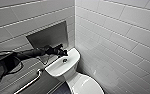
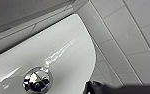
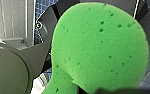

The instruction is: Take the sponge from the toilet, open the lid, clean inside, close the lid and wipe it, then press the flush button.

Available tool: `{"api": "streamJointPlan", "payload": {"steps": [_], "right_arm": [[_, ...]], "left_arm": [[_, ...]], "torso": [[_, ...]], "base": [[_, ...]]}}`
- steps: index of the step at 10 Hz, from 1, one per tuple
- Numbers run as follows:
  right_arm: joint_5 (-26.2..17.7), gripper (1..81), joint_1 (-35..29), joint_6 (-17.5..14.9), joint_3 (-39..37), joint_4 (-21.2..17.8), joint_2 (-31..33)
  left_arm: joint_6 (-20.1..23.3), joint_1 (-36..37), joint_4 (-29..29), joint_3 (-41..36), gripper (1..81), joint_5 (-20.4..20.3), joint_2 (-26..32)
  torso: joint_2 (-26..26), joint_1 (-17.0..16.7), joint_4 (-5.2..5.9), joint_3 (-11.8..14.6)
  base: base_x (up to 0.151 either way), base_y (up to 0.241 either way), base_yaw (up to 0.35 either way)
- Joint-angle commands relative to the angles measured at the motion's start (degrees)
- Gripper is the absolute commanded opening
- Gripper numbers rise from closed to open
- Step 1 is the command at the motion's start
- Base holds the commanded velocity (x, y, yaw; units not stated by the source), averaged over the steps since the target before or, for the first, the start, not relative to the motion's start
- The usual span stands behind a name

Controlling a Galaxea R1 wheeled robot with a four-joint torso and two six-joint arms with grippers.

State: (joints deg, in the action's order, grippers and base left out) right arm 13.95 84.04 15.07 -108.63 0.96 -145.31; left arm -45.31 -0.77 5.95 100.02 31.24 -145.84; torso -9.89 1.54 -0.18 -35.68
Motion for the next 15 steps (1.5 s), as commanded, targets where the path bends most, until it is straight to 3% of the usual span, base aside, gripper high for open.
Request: {"api": "streamJointPlan", "payload": {"steps": [1, 3, 4, 8, 11, 12, 13, 15], "right_arm": [[-3.84, 1.0, 0.12, 0.14, 1.24, 0.88, 1.75], [-3.84, 1.0, 0.12, 0.14, 1.15, 0.88, 1.93], [-3.84, 1.0, 0.12, 0.13, 1.15, 0.97, 1.93], [-3.84, 1.0, 0.12, 0.05, 0.1, 0.88, 1.58], [-3.84, 1.0, 0.12, 0.05, 0.18, 0.97, 1.31], [-3.84, 1.0, -0.14, 0.05, 0.36, 0.97, 1.31], [-3.84, 1.0, -0.14, 0.05, 0.36, 0.88, 1.31], [-3.84, 1.0, 0.12, -0.04, 0.1, 0.97, 1.14]], "left_arm": [[-0.83, 3.9, 1.34, -17.89, 1.0, 3.12, 11.85], [-0.48, -1.54, 1.52, -27.75, 1.0, 3.12, 19.07], [-0.57, -6.18, 3.88, -30.57, 1.0, 3.21, 20.75], [-0.92, -26.07, 13.99, -34.37, 1.0, 1.46, 25.41], [-0.65, -44.52, 22.78, -30.25, 1.0, -8.73, 24.54], [-0.65, -49.97, 25.42, -26.48, 1.0, -10.59, 22.43], [-0.57, -54.54, 27.19, -22.95, 1.0, -11.82, 20.41], [-0.39, -62.9, 30.43, -15.75, 1.0, -18.4, 16.72]], "torso": [[0.0, 0.0, 0.0, 0.0], [0.0, 0.0, 0.0, 0.0], [0.0, 0.0, 0.0, 4.14], [0.0, 0.05, 0.0, 10.69], [-0.02, 0.0, 0.0, 16.53], [-0.04, -0.04, 0.0, 13.46], [-0.09, -0.11, 0.0, 14.82], [-0.11, -0.13, 0.0, 15.62]], "base": [[0.0, 0.0, 0.0], [0.0, 0.0, 0.0], [0.0, 0.0, 0.0], [0.0, 0.0, 0.0], [0.0, 0.0, 0.0], [0.0, 0.0, 0.0], [0.0, 0.0, 0.0], [0.0, 0.0, 0.0]]}}
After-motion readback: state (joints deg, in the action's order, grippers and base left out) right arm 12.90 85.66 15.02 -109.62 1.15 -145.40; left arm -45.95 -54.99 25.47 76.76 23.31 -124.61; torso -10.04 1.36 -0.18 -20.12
